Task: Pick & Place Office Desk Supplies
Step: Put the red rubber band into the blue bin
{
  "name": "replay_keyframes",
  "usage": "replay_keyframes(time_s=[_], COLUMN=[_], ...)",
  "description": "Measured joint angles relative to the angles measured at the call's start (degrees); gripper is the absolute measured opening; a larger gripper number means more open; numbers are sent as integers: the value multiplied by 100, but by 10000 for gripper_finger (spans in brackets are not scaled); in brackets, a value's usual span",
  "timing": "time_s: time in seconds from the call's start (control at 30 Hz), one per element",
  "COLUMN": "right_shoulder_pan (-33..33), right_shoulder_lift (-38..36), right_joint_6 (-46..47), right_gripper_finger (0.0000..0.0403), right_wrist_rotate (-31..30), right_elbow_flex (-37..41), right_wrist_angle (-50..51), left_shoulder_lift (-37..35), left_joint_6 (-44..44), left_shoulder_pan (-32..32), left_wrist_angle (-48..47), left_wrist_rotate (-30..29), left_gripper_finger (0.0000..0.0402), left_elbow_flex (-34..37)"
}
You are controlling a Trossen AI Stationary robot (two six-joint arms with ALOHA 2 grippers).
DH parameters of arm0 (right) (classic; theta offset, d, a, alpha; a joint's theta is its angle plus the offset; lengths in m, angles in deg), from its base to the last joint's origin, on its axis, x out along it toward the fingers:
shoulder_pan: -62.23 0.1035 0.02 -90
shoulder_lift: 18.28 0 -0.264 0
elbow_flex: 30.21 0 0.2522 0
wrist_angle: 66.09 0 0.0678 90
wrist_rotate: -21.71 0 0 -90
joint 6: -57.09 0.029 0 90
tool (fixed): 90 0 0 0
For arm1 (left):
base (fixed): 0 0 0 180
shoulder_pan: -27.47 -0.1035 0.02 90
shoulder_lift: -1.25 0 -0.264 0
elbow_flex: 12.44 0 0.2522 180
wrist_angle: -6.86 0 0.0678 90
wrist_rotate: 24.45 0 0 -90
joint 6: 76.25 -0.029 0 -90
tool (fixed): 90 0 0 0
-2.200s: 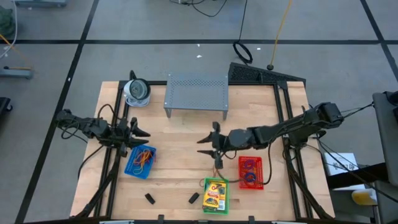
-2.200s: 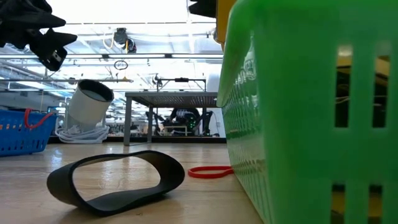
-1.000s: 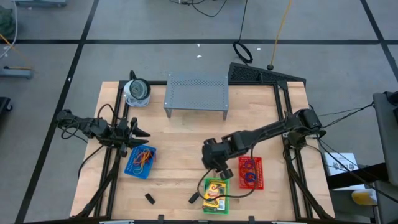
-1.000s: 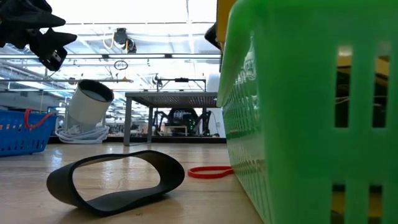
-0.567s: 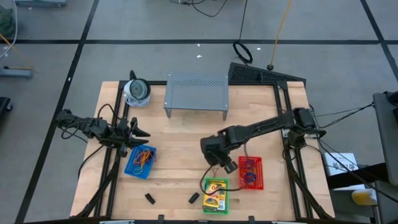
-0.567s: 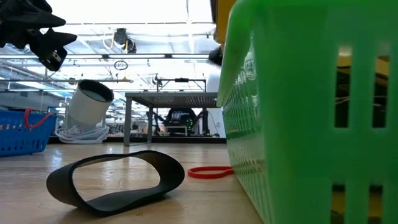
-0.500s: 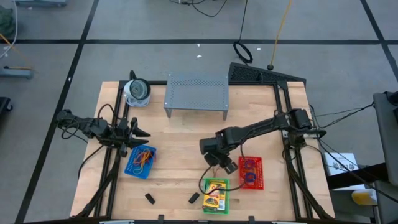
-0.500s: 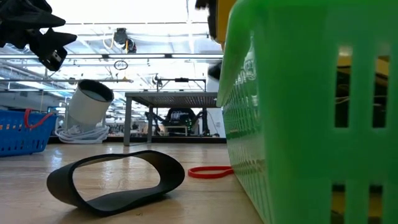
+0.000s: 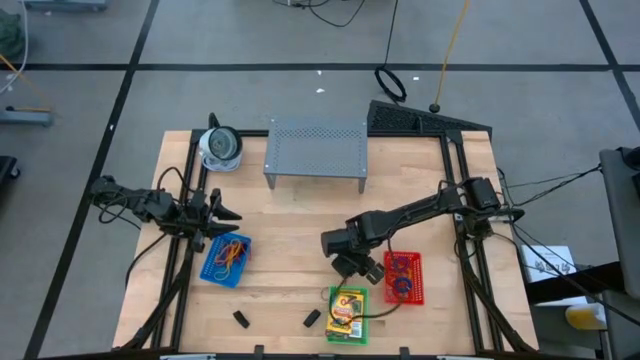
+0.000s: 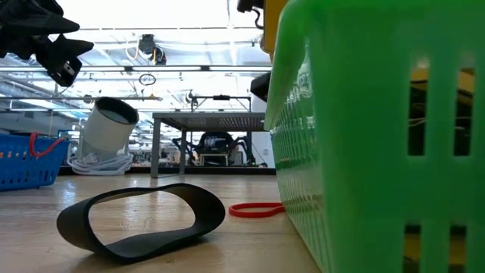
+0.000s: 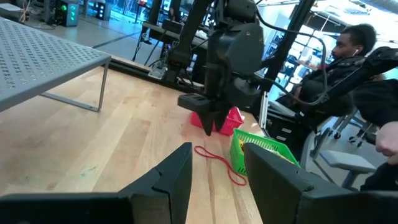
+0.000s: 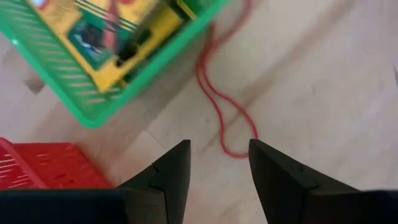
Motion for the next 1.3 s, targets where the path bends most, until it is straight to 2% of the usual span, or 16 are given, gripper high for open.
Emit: replay_keyframes(time_s=[0.07,0.27,0.5,0.57,0.7,0.83,1.03,1.3], right_shoulder_pan=[43,149,330,382,379,368,383,401], right_shoulder_lift=[0,24,753,827,841,846,846,846], right_joint_6=[-198,-541,-409,-217,-149,-178,-472,-736], right_gripper_finger=[155,155,155,155,155,155,155,155], right_wrist_rotate=[-96,-1026,-1035,-999,-971,-723,-716,-720], right_elbow_flex=[0,-125,-1711,-1926,-1836,-1511,-1075,-1036], right_wrist_angle=[-23,89,1095,1360,1718,1533,1166,1001], left_shoulder_lift=[0,0,0,-2,-2,-2,0,-2], left_joint_6=[-1,-1,-6,-4,-5,-6,-5,-6], left_shoulder_pan=[1,2,0,0,0,0,0,2], left_wrist_angle=[0,0,4,7,1,2,0,0], left_wrist_rotate=[0,0,0,0,0,2,2,2], left_gripper_finger=[154,154,154,154,154,154,154,154], left_elbow_flex=[0,0,0,0,0,0,0,0])
